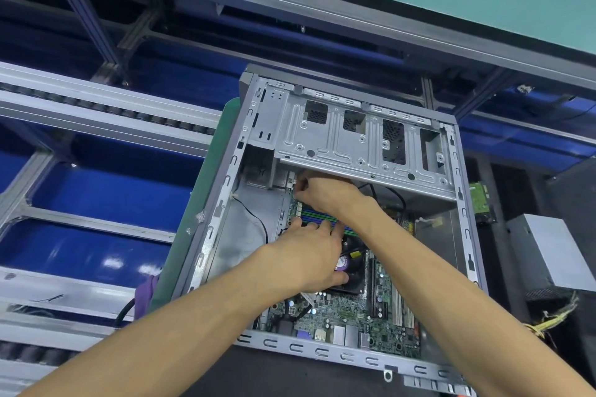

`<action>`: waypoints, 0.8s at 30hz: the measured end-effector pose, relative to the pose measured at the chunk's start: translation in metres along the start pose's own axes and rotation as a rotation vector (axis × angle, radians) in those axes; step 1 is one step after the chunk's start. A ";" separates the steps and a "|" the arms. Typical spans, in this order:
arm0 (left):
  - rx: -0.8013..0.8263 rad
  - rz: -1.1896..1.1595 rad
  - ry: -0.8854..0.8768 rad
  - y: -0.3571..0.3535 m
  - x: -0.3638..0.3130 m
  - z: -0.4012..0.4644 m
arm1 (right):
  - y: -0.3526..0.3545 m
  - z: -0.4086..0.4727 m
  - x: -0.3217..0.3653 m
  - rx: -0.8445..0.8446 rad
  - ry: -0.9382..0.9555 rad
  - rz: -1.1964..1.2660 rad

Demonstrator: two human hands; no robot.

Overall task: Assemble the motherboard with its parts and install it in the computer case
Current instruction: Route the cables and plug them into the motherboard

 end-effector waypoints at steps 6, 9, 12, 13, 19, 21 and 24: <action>0.000 0.014 0.006 0.000 -0.001 0.001 | 0.000 -0.002 0.004 0.115 -0.059 0.150; 0.000 0.004 0.005 0.000 0.000 0.002 | 0.004 0.001 -0.002 0.197 -0.107 0.263; 0.010 -0.011 0.004 -0.001 0.001 0.003 | 0.004 0.004 -0.013 0.335 -0.194 0.387; 0.010 -0.015 0.004 -0.001 0.002 0.003 | 0.004 0.006 -0.014 0.334 -0.208 0.425; -0.002 -0.014 0.000 -0.001 0.002 0.003 | 0.003 0.006 -0.015 0.338 -0.185 0.377; -0.003 -0.013 0.001 -0.001 0.002 0.003 | 0.000 0.006 -0.016 0.256 -0.118 0.354; -0.003 -0.015 -0.001 0.000 0.002 0.003 | -0.004 0.005 -0.016 0.145 -0.066 0.361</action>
Point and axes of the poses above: each hand's wrist, its own z-axis towards the middle knuckle, its own y-axis out of the back of the hand, x = y × z, the point moved 1 cm from there along z, towards the middle knuckle, and after that the axes turned 2 degrees about z, right-handed, at the moved point
